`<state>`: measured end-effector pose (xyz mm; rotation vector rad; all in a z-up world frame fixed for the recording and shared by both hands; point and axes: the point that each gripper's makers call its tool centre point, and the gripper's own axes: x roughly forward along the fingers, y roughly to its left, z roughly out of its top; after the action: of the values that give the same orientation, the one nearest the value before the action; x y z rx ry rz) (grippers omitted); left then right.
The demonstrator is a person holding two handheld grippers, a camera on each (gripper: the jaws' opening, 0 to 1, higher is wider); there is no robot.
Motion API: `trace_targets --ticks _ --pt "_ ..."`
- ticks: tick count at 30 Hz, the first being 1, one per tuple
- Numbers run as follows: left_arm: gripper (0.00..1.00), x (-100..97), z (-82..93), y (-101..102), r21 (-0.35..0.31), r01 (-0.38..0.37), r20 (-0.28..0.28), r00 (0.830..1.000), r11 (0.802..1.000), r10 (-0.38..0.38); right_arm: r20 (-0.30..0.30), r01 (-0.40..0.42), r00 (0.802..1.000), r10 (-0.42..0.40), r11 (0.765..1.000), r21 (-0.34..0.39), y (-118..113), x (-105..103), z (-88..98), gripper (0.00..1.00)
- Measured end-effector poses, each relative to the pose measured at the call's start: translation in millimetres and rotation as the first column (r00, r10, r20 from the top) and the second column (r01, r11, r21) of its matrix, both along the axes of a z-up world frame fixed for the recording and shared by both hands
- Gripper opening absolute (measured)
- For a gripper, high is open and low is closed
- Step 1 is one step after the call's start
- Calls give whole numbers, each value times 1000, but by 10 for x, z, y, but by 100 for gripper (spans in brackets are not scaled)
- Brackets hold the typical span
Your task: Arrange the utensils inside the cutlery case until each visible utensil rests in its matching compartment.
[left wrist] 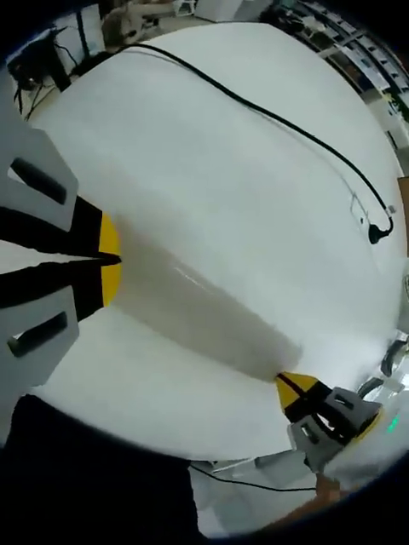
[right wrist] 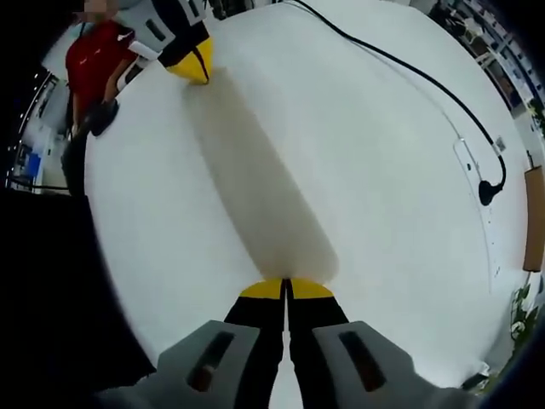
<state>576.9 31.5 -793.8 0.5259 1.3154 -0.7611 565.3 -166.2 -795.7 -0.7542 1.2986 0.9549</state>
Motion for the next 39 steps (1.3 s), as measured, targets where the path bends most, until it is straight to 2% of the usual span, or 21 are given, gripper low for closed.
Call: trace_targets --ticks 4,10,14,16,18,21,23,24,27,29,31,34,36,37,39 --pt "0 -5 -3 7 13 -11 -31 999 1000 12 -7 4 1000 -4 1000 -1 -1 4 -4 0" --pt "0 -19 -20 -19 57 61 -31 998 996 -60 -1 6 1000 -6 1000 2 -6 1 -6 0" --pt "0 -7 -14 10 23 12 -49 999 1000 -11 1 9 1000 -9 1000 2 -5 3 -7 0" --pt "0 -18 -9 8 15 12 -38 999 1000 -12 4 7 1000 -7 1000 -1 -5 7 -12 0" --pt "0 -21 4 -6 13 55 -9 998 998 -55 7 7 1000 -7 1000 -1 -5 4 -10 0" --pt "0 -9 12 15 -23 13 16 1000 1000 -12 10 4 1000 -5 1000 5 -8 0 -3 0" --pt "0 -26 33 2 -34 34 60 998 999 -32 5 8 1000 -8 1000 9 -9 4 -3 0" --pt "0 -66 38 -8 -18 59 47 997 998 -58 1 9 1000 -9 1000 11 -9 7 -4 0" --pt "0 -78 84 -186 -27 136 72 988 990 -133 -9 16 1000 -16 1000 10 -5 5 -4 0" --pt "0 -85 140 -427 -82 179 89 981 980 -172 -9 12 1000 -12 1000 7 -2 5 -6 0" --pt "0 -99 140 -532 -101 205 95 976 974 -195 -7 13 1000 -13 1000 10 -6 4 -8 0" --pt "0 -96 63 -575 -78 232 97 970 970 -224 -7 24 1000 -24 999 23 -12 6 -6 0" --pt "0 -105 -15 -446 20 286 78 955 958 -287 -7 28 1000 -28 999 30 -13 7 -4 0" --pt "0 -78 -27 -531 -20 250 85 965 968 -248 -8 30 1000 -30 999 36 -14 11 -4 0" --pt "0 -87 -6 -517 -14 228 59 972 974 -227 -8 30 1000 -30 999 42 -7 11 -7 0"
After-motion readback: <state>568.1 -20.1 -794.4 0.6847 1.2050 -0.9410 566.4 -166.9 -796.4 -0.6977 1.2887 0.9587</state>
